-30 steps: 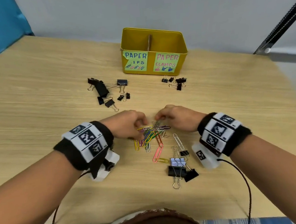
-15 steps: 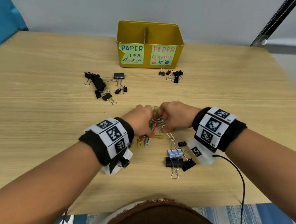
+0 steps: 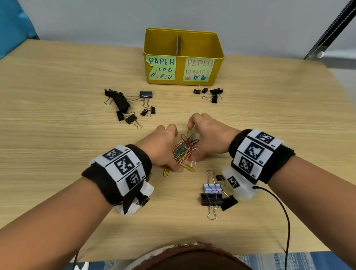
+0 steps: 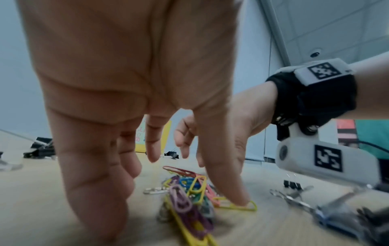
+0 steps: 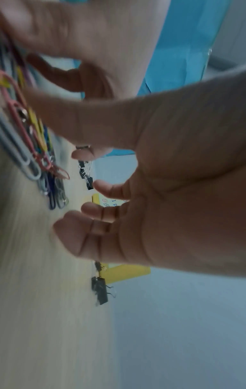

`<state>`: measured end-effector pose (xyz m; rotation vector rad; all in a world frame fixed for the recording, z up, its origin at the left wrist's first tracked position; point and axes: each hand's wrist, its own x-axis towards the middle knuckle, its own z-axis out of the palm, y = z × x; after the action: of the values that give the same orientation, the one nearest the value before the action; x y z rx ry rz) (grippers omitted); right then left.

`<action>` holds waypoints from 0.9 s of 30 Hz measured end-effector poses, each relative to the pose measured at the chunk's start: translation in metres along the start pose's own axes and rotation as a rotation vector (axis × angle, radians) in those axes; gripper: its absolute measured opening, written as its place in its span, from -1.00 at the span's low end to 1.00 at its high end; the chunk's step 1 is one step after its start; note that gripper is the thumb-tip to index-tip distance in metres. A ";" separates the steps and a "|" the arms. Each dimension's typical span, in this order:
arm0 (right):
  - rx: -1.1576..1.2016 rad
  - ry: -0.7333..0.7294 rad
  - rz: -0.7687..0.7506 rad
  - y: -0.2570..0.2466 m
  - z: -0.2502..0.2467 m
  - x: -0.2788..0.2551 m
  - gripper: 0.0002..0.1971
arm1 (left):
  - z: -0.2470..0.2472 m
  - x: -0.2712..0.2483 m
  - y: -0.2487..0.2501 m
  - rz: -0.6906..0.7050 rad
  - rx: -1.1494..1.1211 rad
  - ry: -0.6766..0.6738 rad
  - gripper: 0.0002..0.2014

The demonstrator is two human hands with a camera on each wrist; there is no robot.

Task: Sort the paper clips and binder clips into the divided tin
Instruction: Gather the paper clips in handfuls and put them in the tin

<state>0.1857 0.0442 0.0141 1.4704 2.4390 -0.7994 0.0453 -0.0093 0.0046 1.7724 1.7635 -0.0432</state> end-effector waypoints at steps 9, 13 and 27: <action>-0.212 -0.075 -0.145 -0.008 0.018 0.000 -0.34 | 0.019 -0.005 0.011 0.033 0.051 0.035 -0.37; -0.199 -0.052 -0.177 -0.007 0.021 0.002 -0.48 | 0.023 -0.004 0.016 0.060 0.039 0.091 -0.62; -0.225 -0.051 -0.164 -0.008 -0.001 0.024 -0.70 | -0.002 0.029 0.002 -0.090 -0.287 0.063 -0.89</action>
<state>0.1674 0.0602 0.0074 1.1691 2.5390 -0.5598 0.0496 0.0178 -0.0059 1.5035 1.7927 0.2202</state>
